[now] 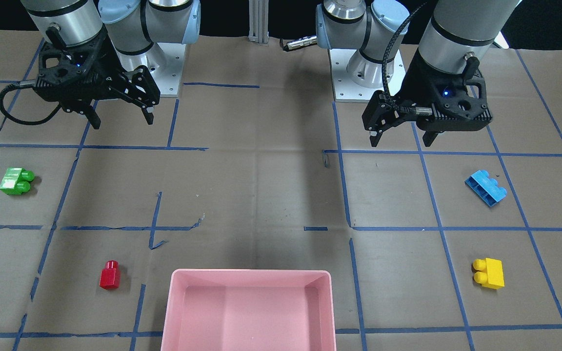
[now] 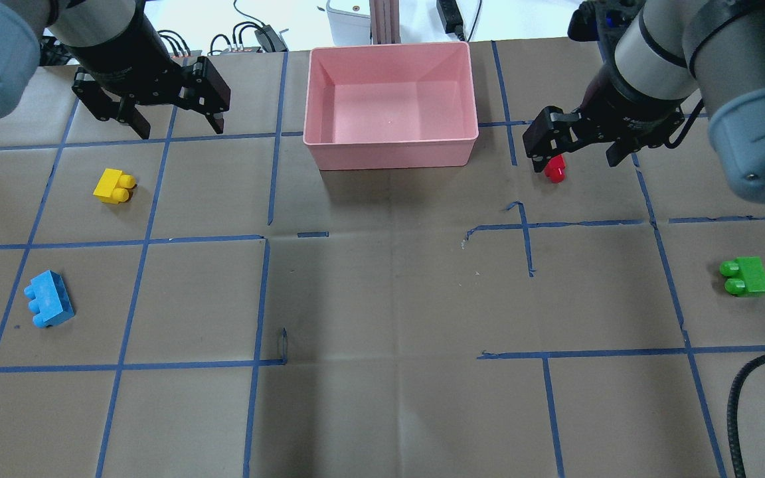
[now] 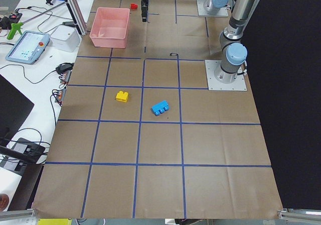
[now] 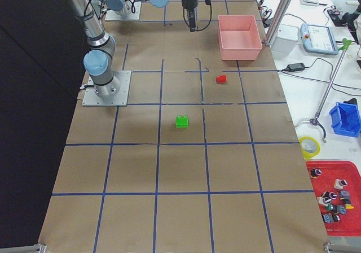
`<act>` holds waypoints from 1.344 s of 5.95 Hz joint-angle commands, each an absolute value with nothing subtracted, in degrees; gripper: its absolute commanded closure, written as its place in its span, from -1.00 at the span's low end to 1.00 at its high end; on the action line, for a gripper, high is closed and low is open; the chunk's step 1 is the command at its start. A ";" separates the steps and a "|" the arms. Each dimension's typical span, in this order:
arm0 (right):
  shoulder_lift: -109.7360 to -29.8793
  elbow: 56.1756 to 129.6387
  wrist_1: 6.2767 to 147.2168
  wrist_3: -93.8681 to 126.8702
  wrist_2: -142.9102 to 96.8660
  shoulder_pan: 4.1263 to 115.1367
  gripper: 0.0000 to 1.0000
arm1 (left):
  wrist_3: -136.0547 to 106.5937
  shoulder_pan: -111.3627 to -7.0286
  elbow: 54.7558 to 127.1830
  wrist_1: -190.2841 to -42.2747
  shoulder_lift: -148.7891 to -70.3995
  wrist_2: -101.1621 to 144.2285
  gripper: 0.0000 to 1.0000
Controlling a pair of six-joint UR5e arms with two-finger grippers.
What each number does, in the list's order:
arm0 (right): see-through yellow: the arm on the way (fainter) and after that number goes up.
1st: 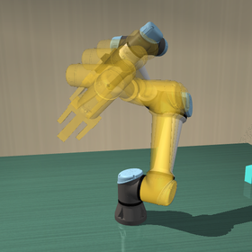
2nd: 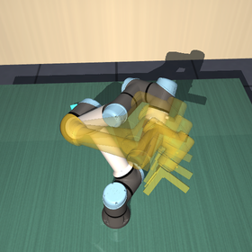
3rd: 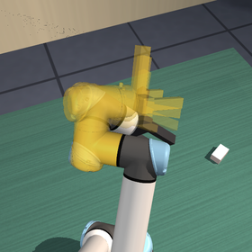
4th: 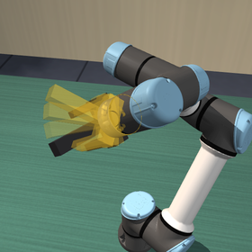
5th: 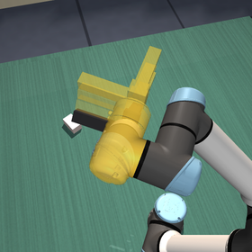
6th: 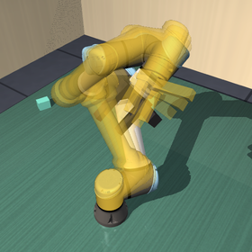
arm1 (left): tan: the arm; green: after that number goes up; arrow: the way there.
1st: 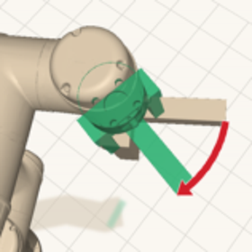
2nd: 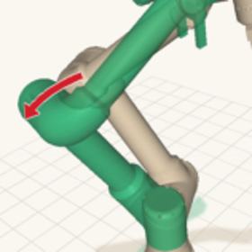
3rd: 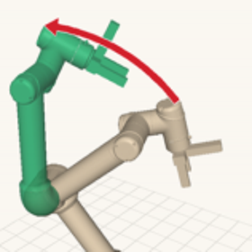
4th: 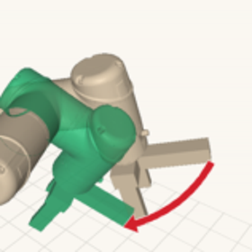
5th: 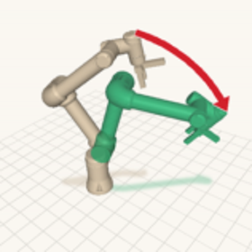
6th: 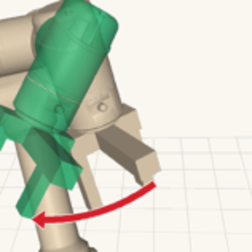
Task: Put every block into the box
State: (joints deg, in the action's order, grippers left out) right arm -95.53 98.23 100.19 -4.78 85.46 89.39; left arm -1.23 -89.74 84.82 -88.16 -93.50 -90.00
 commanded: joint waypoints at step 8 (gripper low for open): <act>-95.01 97.91 101.08 -4.75 86.48 89.30 -1.00 | -0.53 -89.65 85.17 -88.16 -92.72 -90.26 -0.98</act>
State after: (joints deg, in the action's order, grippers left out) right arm -95.08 98.10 101.15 -4.77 86.22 89.30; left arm -0.68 -89.71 85.15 -88.20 -92.83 -90.21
